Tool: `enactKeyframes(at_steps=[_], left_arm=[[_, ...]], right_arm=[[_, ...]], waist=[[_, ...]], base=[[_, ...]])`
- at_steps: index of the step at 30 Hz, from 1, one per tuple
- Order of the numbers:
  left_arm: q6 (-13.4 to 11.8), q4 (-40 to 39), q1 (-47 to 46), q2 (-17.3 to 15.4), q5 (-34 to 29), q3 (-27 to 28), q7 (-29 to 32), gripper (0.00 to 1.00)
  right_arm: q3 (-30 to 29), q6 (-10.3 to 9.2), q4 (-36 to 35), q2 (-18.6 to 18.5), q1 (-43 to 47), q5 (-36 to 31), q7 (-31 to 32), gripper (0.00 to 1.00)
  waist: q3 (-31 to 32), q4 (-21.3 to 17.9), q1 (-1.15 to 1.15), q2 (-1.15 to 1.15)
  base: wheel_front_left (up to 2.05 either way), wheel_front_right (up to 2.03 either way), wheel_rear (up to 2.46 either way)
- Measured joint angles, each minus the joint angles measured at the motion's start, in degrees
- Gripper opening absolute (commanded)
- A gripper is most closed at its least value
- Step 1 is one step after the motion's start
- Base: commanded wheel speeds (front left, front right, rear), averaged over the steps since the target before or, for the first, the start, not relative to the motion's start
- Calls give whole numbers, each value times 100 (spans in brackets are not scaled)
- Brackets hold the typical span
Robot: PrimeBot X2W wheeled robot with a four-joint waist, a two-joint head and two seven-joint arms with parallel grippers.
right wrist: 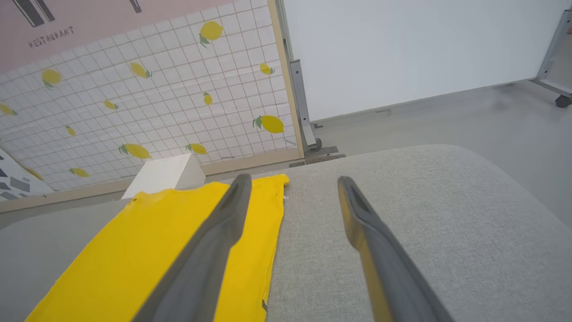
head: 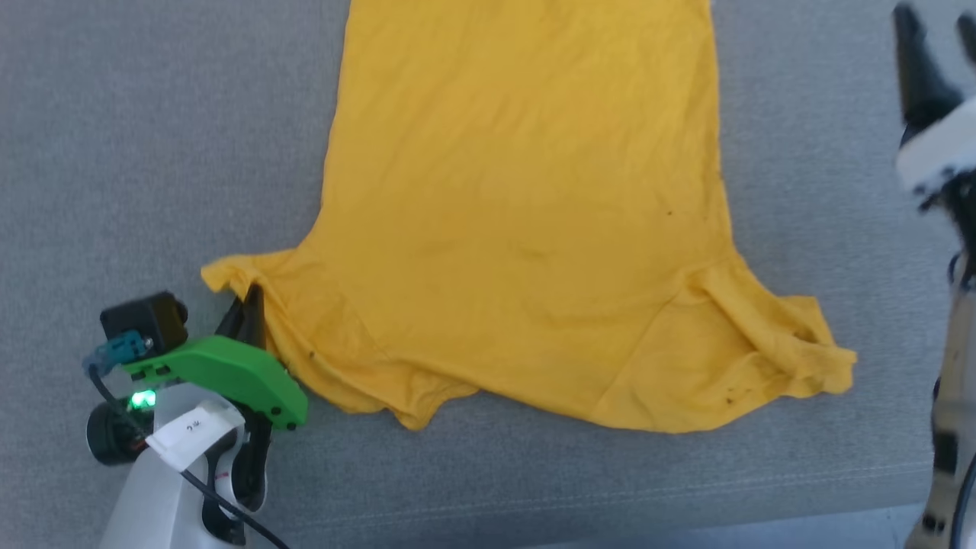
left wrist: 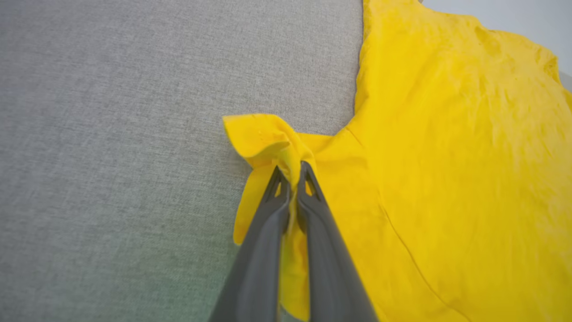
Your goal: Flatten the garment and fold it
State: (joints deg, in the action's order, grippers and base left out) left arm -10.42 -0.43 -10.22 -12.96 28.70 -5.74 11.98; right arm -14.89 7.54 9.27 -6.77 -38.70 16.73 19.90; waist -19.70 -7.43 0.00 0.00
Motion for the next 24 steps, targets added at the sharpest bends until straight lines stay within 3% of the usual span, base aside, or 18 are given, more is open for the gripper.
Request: enactKeyframes(at_steps=[3,4,8,14,24], left_arm=[[-4,-368,-73,63,-10,-58,3,0],[-5,-938,-198,94,-14,-108,0,0],[-42,-1324,-229,99,-96,-162,4,0],[-41,-1847,-306,131,-96,-202,-53,0],[66,-2345,-458,177,-105,-371,-186,0]], right_arm=[[-223,1,456,-58,-756,-152,-155,100],[-422,1,1071,-342,-1964,-635,-118,100],[-455,0,1486,-577,-2747,-1091,224,100],[-153,1,1935,-790,-3472,-1625,911,100],[171,0,2123,-1187,-3887,-1869,2319,100]], waist=[[-299,94,0,0],[-880,312,0,0],[-1363,514,1,0],[-2048,809,2,0],[-2834,1289,0,0]], base=[[0,0,0],[0,0,0],[0,0,0],[0,0,0],[0,0,0]])
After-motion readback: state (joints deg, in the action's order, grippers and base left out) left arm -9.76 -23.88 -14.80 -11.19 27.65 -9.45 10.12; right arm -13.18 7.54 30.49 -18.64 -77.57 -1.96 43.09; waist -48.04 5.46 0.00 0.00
